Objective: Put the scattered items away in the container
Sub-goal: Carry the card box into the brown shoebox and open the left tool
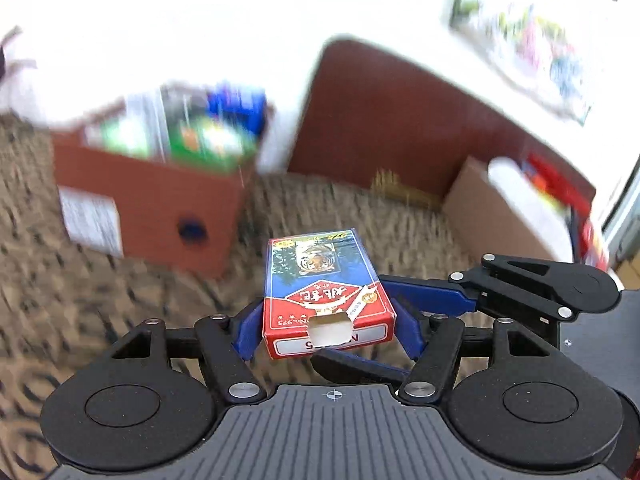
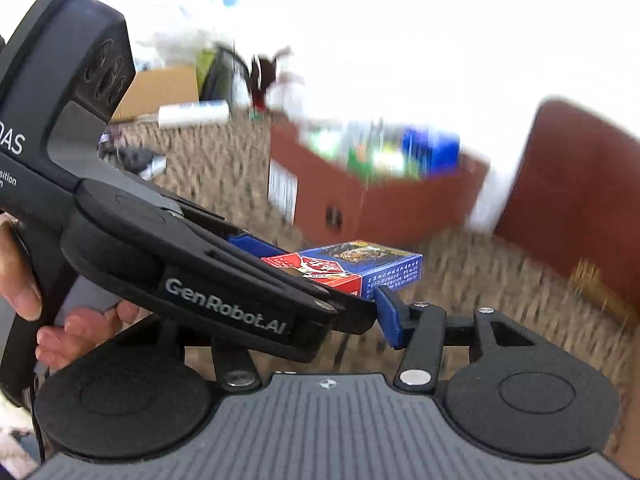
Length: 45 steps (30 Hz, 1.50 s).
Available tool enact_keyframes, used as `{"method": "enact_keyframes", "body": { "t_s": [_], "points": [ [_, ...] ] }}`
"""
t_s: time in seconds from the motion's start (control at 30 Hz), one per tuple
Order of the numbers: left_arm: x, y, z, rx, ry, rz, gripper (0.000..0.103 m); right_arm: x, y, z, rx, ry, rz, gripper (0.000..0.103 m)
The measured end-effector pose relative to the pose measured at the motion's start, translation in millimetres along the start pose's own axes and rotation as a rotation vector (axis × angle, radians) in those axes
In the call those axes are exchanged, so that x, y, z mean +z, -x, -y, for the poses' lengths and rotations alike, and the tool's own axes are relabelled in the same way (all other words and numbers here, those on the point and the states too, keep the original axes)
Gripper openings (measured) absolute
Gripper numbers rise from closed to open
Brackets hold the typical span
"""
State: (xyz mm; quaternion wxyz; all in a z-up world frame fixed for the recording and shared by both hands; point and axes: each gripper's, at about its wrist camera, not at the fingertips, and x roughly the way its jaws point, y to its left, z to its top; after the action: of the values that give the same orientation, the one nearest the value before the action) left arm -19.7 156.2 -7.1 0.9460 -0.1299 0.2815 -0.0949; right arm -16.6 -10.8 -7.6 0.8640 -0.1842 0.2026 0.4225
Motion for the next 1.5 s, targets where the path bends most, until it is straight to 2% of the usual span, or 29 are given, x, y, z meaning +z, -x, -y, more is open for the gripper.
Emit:
{"method": "enact_keyframes", "body": {
  "t_s": [0.1, 0.27, 0.43, 0.53, 0.67, 0.8, 1.0, 1.07, 1.1, 1.13, 1.2, 1.27, 1.33, 1.5],
  "points": [
    [36, 12, -4, 0.014, -0.008, 0.068, 0.077, 35, 0, 4, -0.021, 0.023, 0.076, 0.059],
    [102, 9, -17, 0.029, -0.011, 0.131, 0.076, 93, -19, 30, -0.029, -0.025, 0.170, 0.060],
    [156, -16, -32, 0.051, -0.017, 0.122, 0.076, 137, -56, 57, -0.039, -0.060, 0.193, 0.063],
    [178, -38, -46, 0.067, -0.028, 0.106, 0.076, 152, -84, 75, -0.040, -0.074, 0.187, 0.064],
    [202, -77, -76, 0.052, 0.021, 0.063, 0.075, 162, -131, 95, -0.046, -0.110, 0.172, 0.064],
    [214, -114, -99, 0.048, 0.046, 0.020, 0.075, 164, -172, 118, -0.038, -0.144, 0.136, 0.064],
    [219, -153, -120, 0.056, 0.061, -0.024, 0.075, 152, -211, 137, -0.015, -0.193, 0.087, 0.064],
    [219, -159, -126, 0.060, 0.077, -0.025, 0.079, 150, -221, 140, -0.003, -0.216, 0.070, 0.065],
    [220, -160, -130, 0.064, 0.090, -0.017, 0.087, 148, -224, 141, -0.006, -0.216, 0.066, 0.067],
    [219, -159, -133, 0.076, 0.109, 0.001, 0.097, 146, -225, 140, -0.018, -0.207, 0.062, 0.075],
    [218, -151, -140, 0.095, 0.141, 0.040, 0.103, 141, -225, 139, -0.043, -0.191, 0.068, 0.081],
    [217, -147, -144, 0.083, 0.149, 0.030, 0.103, 136, -221, 141, -0.050, -0.205, 0.073, 0.083],
    [213, -143, -145, 0.094, 0.150, 0.019, 0.103, 132, -217, 144, -0.047, -0.237, 0.085, 0.092],
    [200, -119, -132, 0.127, 0.092, 0.053, 0.103, 125, -195, 139, -0.064, -0.272, 0.111, 0.098]
  ]
}}
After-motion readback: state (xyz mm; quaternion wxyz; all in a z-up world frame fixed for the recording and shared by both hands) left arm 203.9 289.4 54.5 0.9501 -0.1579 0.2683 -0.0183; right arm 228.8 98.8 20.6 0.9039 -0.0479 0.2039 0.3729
